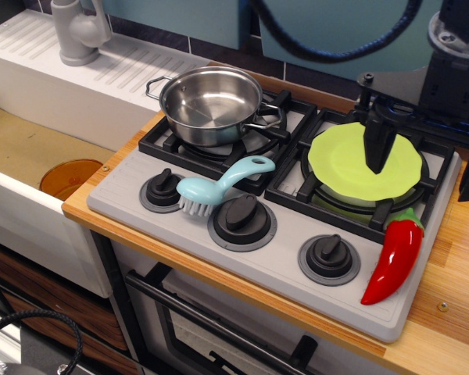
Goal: Put redpepper on plate and brush in pot or pan on stove
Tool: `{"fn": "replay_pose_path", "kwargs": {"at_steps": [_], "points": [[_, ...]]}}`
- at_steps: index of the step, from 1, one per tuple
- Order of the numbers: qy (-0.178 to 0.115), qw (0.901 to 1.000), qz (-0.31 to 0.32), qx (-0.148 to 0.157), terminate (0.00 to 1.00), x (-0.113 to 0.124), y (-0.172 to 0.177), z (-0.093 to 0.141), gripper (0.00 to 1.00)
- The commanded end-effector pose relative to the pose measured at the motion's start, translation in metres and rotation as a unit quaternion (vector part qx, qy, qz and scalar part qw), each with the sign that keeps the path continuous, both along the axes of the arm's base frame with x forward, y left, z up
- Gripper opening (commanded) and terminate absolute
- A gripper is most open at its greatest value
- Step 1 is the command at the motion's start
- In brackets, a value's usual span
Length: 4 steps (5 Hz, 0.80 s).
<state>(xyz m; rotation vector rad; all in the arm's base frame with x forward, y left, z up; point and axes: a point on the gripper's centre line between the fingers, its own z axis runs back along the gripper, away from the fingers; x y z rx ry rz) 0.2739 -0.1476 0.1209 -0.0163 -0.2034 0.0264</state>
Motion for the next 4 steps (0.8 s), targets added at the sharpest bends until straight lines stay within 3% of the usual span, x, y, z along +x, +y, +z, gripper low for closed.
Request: {"fn": "replay_pose_path", "kwargs": {"at_steps": [1, 4], "points": [[0.0, 1.0, 0.0, 0.0, 0.0, 0.0, 0.0, 0.0, 1.0], [-0.041, 0.9986, 0.018, 0.03, 0.0, 0.015, -0.016, -0.046, 1.0]]}}
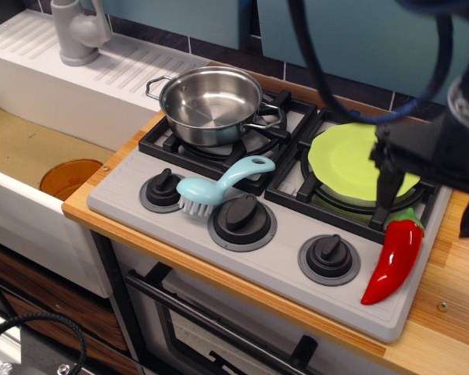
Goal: Put redpepper on plate and brush in pot or pan on stove
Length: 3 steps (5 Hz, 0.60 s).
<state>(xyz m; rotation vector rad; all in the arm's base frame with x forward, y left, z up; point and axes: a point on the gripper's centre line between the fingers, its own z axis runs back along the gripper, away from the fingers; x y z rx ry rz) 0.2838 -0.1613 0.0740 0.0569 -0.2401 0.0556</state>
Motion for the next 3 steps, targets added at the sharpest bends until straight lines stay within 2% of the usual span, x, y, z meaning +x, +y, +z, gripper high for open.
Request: {"fn": "replay_pose_path", "kwargs": {"at_steps": [1, 3], "points": [[-0.028, 0.9996, -0.001, -0.006, 0.0, 0.003, -0.001, -0.005, 1.0], [-0.046, 0.9989, -0.008, 0.001, 0.0, 0.002, 0.011, -0.008, 1.0]]}}
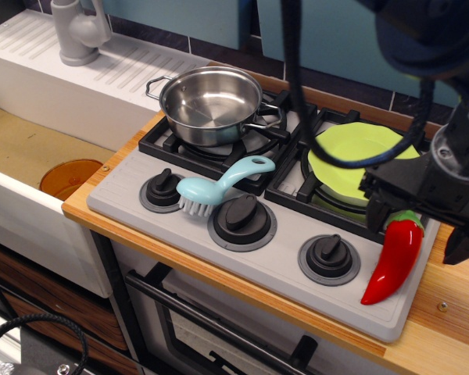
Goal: Put redpepper on plate and brush in pot or pan on stove
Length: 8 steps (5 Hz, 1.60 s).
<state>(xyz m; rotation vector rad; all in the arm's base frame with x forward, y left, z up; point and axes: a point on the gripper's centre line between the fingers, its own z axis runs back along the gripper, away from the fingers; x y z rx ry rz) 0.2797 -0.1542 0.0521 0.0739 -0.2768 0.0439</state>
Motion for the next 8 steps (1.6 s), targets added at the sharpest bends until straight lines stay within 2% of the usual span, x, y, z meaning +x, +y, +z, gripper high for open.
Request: {"fn": "replay_pose_path", "kwargs": {"at_steps": [1, 6, 7, 8], "points": [[-0.037, 0.9993, -0.004, -0.004, 0.0, 0.006, 0.008, 0.01, 1.0], [-0.053, 0.9984, 0.014, -0.013, 0.0, 0.002, -0.001, -0.031, 1.0], [-0.04, 0.9989, 0.021, -0.01, 0.0, 0.001, -0.004, -0.031, 0.0], [-0.028, 0.9993, 0.023, -0.011, 0.0, 0.0, -0.006, -0.025, 0.0]]}}
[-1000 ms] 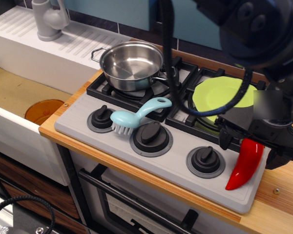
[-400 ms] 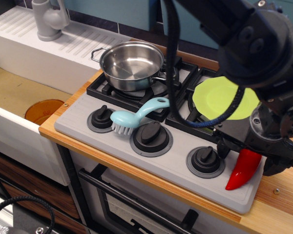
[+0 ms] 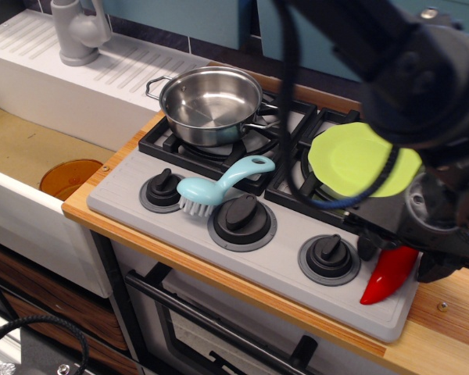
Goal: Put redpepper on plate and brush in pot or pan on stove
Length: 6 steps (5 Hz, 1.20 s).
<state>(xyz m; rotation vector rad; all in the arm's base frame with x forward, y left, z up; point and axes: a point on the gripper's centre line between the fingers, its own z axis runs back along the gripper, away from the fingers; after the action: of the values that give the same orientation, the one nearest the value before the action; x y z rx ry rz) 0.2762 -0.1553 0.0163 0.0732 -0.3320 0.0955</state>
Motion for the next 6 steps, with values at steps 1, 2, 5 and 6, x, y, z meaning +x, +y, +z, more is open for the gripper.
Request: {"fn": "replay_pose_path", "kwargs": {"at_steps": [1, 2, 5, 6], "points": [[0.009, 0.9999, -0.002, -0.008, 0.0, 0.004, -0.006, 0.016, 0.0], [0.018, 0.9998, -0.004, -0.006, 0.0, 0.002, -0.005, 0.027, 0.0], [0.057, 0.9981, -0.019, 0.014, 0.0, 0.016, 0.013, 0.09, 0.0], [0.055, 0.9979, -0.03, 0.014, 0.0, 0.036, 0.024, 0.093, 0.0]]}}
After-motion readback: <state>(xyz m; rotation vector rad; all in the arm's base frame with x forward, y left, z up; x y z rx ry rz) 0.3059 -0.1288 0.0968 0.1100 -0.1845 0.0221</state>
